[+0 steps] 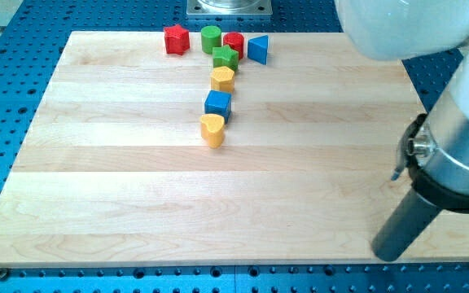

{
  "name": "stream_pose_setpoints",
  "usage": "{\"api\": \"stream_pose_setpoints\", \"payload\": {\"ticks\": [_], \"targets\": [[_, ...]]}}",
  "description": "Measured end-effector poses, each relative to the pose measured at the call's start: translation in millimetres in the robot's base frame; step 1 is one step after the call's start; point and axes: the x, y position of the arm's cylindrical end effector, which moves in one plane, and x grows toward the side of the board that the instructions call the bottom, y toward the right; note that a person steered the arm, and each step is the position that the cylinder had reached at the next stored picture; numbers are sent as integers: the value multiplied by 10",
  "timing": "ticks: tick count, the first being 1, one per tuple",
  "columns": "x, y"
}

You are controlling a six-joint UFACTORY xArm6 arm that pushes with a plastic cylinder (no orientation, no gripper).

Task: Place the arm left side of the heart

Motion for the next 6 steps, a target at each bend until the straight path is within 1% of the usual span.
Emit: {"api": "stream_pose_setpoints", "payload": {"ticks": [1,2,3,4,5,6], "targets": [[-36,-501],[-78,-1569],[-631,-2575],[-1416,-3128],[-1649,-3310],[-1643,-3310]]}}
